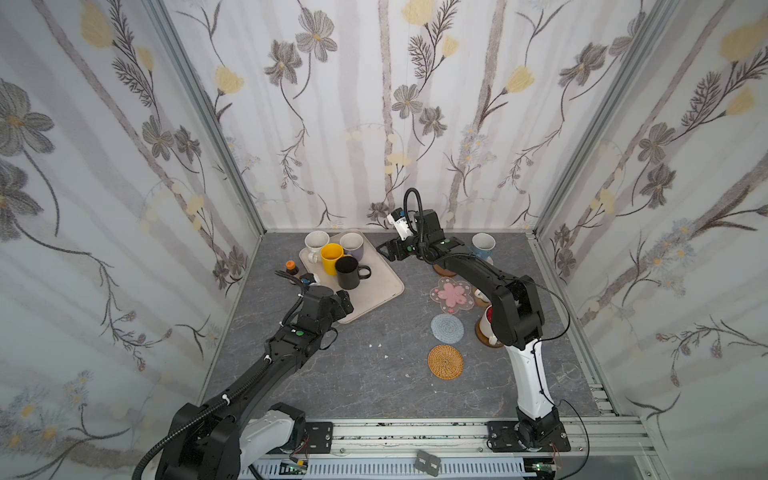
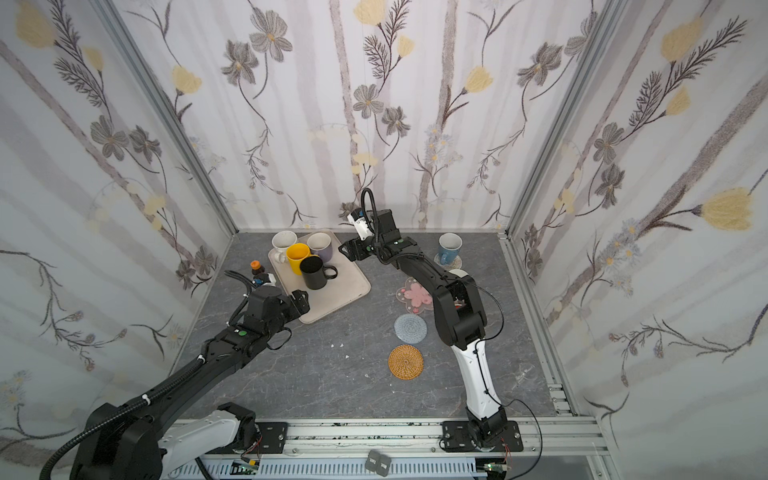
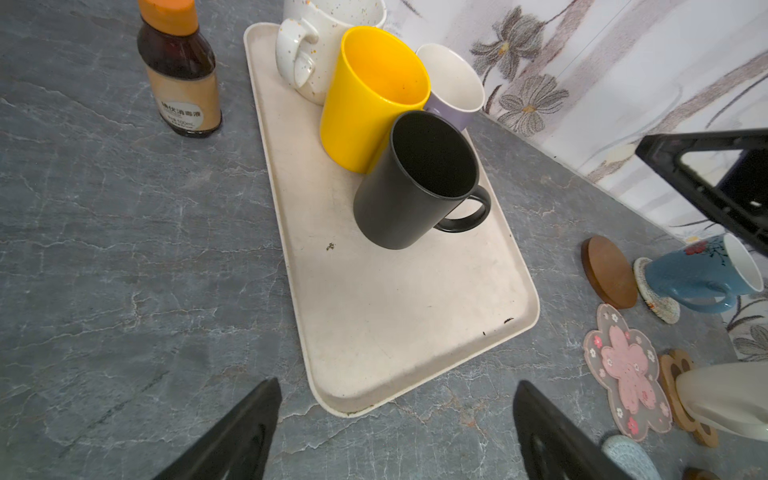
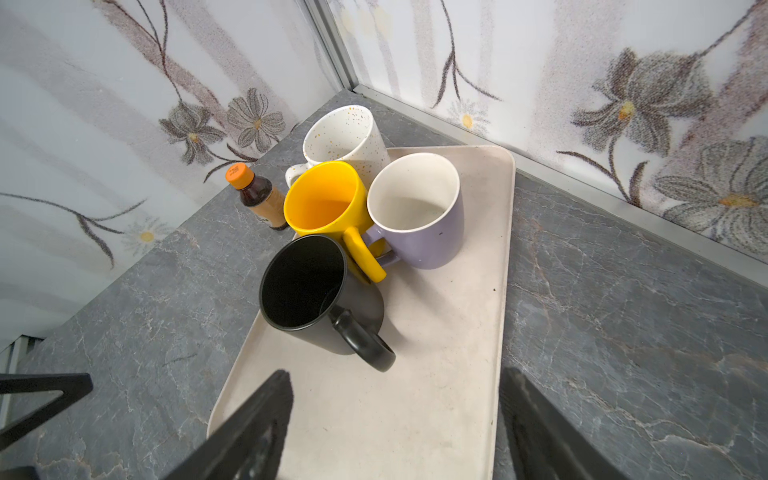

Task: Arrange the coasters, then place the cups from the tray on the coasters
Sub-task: 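Move the right gripper back over the tray while the left gripper shifts toward it, then move the right gripper toward the black mug while the left gripper holds still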

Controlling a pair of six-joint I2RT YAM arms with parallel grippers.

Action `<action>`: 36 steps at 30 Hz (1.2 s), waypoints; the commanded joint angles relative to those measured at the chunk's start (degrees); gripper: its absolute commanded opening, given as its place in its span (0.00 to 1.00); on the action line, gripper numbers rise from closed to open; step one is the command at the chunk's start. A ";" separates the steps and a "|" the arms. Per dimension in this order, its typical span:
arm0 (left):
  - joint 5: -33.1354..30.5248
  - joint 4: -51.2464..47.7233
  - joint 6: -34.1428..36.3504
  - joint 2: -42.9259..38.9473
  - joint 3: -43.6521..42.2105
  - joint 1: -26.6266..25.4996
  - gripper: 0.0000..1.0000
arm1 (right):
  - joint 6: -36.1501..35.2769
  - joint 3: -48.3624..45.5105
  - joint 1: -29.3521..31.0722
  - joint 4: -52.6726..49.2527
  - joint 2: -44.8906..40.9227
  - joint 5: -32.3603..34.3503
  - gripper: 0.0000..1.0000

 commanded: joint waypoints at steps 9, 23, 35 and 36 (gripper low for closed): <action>-3.09 10.08 -3.48 6.91 -3.41 1.98 0.58 | 9.12 0.71 -3.60 -5.37 2.13 5.99 0.57; -0.48 18.72 -5.03 14.07 -5.71 5.98 0.66 | 11.77 2.22 -2.30 -10.92 8.14 10.84 0.41; 3.68 23.71 -5.20 22.31 -3.13 8.93 0.52 | 12.63 0.54 -0.28 -13.72 9.42 10.46 0.32; 3.95 23.83 -5.10 22.97 -2.76 8.96 0.51 | 12.71 0.43 -0.18 -13.84 9.39 10.55 0.32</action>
